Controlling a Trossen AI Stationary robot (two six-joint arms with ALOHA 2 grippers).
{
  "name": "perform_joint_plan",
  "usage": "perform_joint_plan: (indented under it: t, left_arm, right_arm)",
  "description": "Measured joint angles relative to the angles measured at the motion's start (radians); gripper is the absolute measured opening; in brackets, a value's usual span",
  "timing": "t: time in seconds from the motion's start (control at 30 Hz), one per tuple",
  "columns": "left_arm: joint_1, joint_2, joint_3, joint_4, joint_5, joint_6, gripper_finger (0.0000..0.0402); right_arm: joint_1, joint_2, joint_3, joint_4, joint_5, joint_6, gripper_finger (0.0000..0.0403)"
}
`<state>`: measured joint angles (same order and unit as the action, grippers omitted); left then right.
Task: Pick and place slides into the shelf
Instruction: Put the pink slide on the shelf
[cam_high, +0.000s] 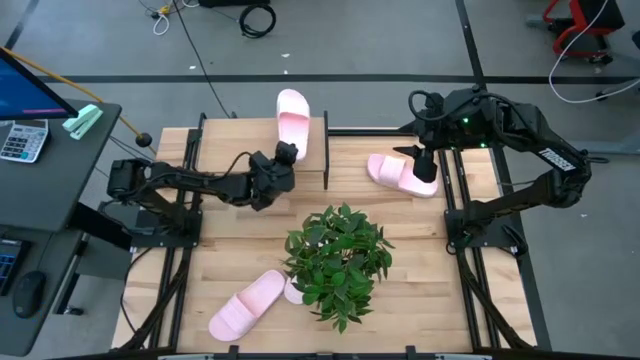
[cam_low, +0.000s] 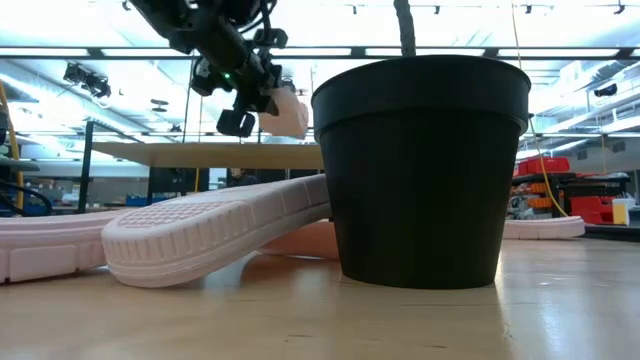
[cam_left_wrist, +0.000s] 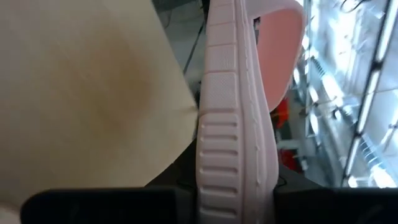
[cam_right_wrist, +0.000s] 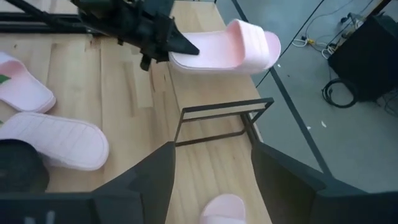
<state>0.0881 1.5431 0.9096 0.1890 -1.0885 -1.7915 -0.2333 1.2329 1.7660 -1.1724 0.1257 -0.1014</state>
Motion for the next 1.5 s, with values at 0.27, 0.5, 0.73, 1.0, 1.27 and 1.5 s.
perform_joint_plan:
  t: [0.27,0.5,0.73,1.0,1.27,1.5]
  left_arm:
    - [0.112,0.008,0.0,0.02,0.166,0.042,0.0071]
    - [0.155,0.009,0.0,0.098,0.251,0.153,0.0071]
    - [0.158,0.009,0.0,0.159,0.248,0.206,0.0071]
    - [0.142,0.009,0.0,0.154,0.243,0.185,0.0071]
    - [0.119,0.009,0.0,0.15,0.182,0.18,0.0071]
    - [0.104,0.009,0.0,0.135,0.172,0.18,0.0071]
  right_arm:
    - [0.0,0.0,0.0,0.0,0.0,0.097,0.0217]
    - [0.0,0.0,0.0,0.0,0.0,0.136,0.0217]
    - [0.0,0.001,0.0,0.001,0.0,0.137,0.0216]
    - [0.0,0.009,0.0,0.001,0.0,0.159,0.0213]
    - [0.001,0.022,0.0,0.0,0.0,0.163,0.0213]
    - [0.001,0.022,0.0,0.0,0.0,0.163,0.0211]
